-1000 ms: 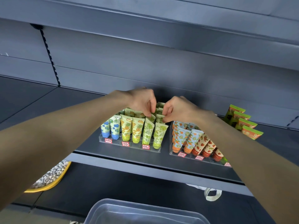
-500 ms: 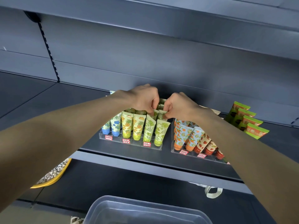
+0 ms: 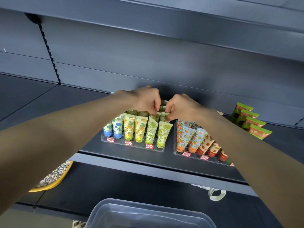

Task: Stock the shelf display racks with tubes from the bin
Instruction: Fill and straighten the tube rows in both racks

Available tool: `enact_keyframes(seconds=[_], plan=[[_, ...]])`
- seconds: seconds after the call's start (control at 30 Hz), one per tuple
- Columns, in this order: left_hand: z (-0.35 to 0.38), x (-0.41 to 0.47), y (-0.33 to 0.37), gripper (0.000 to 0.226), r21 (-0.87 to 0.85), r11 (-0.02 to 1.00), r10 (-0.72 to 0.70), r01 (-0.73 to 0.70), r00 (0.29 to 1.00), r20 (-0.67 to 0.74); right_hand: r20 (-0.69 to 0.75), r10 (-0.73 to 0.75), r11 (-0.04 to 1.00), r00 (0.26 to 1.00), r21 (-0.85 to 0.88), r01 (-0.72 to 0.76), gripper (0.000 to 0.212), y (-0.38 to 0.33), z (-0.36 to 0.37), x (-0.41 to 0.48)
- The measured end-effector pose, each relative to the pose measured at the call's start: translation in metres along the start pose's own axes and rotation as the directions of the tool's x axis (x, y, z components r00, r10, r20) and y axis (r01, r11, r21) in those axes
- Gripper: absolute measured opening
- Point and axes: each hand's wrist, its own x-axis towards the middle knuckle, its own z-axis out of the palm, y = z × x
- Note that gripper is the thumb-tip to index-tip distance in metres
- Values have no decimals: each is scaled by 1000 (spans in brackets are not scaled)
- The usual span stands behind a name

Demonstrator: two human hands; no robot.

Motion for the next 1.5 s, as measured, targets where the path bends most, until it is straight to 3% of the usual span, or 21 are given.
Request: enact_keyframes(seconds=[0.9,1.13,1.5], plan=[[-21,-26,13,16,-105,995,0,-2,1000,-21,-36,-38,995,999,86,41,11,-17,-27,-30],[3,-42,15,36,6,1000,2,-2,1000,1,31,-24,995,999,99,21,16,-20,-7,-45],[23,-36,8,21,187,982,-9,32,992,-126,-66,-8,1000,998,17,9,17,-17,11,-42]])
